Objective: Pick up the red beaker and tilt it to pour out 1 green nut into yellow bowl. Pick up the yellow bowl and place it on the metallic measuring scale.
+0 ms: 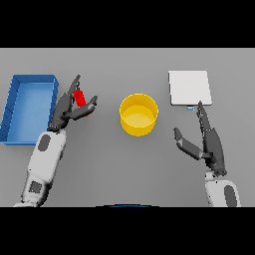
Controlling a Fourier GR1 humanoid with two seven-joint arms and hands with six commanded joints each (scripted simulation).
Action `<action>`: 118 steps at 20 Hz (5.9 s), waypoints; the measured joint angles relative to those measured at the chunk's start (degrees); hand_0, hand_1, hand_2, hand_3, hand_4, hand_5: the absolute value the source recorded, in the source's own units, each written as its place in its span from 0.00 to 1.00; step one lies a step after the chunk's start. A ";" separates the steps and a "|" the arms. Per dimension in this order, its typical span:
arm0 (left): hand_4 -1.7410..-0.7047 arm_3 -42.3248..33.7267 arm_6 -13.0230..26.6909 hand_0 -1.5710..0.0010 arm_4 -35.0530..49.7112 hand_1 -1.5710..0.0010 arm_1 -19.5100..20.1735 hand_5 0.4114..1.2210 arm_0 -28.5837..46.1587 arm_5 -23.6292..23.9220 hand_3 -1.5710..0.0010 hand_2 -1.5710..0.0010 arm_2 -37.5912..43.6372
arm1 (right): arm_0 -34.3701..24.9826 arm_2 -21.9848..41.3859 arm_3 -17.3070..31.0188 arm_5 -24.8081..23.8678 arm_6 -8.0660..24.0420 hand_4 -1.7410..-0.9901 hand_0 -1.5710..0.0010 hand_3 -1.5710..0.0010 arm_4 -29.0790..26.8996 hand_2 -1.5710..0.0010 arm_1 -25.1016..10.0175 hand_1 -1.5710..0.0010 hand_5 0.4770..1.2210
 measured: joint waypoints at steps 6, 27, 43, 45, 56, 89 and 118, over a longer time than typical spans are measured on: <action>0.28 4.35 -2.80 0.82 1.72 0.79 -1.88 0.46 -2.21 1.82 0.81 0.77 2.53 | -0.14 -0.30 -0.98 -0.45 0.35 0.64 1.00 1.00 0.37 1.00 -0.56 1.00 0.22; 0.02 -4.56 -0.03 0.01 0.34 0.01 -0.52 0.87 -4.05 6.27 0.01 0.01 -2.26 | -0.07 -0.21 -0.75 -0.66 -0.37 0.64 1.00 1.00 0.98 1.00 -0.74 1.00 0.25; 0.00 -2.70 20.44 0.00 -25.63 0.00 8.34 0.91 -17.00 2.80 0.00 0.00 -27.14 | -0.36 0.21 -1.19 -0.32 2.33 0.64 1.00 1.00 1.53 1.00 -0.74 1.00 0.29; 0.00 -2.08 21.62 0.00 -29.32 0.00 9.37 0.94 -18.93 1.10 0.00 0.00 -30.99 | -0.32 0.28 -0.93 -0.25 1.87 0.63 1.00 1.00 1.62 1.00 -0.75 1.00 0.30; 0.03 4.09 15.95 0.00 -40.72 0.00 11.72 0.99 -31.57 -10.05 0.12 0.00 -46.55 | 0.78 -0.55 -1.85 -0.03 1.08 0.59 1.00 1.00 -1.09 1.00 0.52 1.00 0.25; 0.04 22.45 0.85 0.00 -52.23 0.00 11.49 1.00 -61.16 -11.82 0.34 0.07 -72.60 | -0.09 0.01 0.93 -3.97 -0.49 0.74 1.00 1.00 3.23 1.00 1.70 1.00 0.16; 0.00 1.00 36.23 0.00 5.83 0.00 39.04 1.00 -16.97 20.22 0.08 0.00 -28.56 | -1.35 0.18 3.06 0.26 -3.03 0.70 1.00 1.00 1.19 1.00 -1.13 1.00 0.25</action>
